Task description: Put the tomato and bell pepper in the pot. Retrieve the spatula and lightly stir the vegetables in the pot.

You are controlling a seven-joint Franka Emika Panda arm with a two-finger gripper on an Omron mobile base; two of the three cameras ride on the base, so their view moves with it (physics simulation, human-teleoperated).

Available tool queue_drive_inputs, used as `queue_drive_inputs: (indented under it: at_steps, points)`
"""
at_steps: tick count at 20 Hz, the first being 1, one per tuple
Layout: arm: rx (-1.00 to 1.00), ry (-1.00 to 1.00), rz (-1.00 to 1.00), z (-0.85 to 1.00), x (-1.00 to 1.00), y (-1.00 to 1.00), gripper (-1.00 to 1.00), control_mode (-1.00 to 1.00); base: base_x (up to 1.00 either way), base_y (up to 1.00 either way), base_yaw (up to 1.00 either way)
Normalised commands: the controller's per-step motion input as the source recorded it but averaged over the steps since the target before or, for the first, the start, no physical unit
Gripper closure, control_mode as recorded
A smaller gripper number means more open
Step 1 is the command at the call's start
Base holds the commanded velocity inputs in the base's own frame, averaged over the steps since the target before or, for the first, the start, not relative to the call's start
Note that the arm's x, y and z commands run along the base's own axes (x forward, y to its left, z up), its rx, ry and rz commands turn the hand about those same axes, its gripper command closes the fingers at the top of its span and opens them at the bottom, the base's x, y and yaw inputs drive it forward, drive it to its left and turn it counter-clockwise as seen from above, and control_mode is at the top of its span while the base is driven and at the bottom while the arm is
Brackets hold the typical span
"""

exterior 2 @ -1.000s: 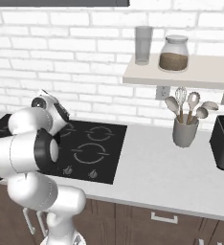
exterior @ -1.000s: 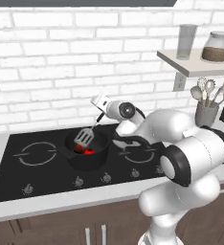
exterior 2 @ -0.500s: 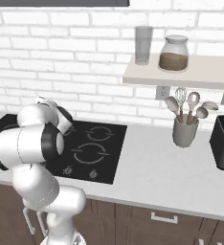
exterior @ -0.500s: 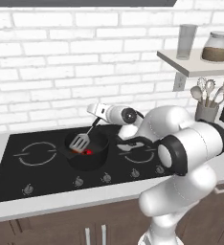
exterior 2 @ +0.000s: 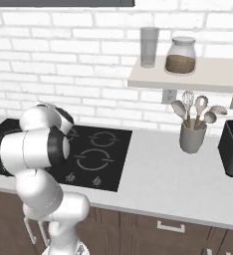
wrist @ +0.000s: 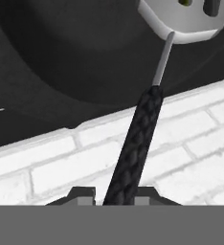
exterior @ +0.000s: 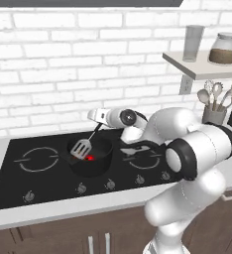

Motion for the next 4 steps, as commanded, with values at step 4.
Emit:
queue_drive_inputs:
  at_steps: [4]
  points:
    - [-0.27,-0.01,0.0,0.1,0.02,-0.03,1.0,-1.0,0.0,0.0,0.0]
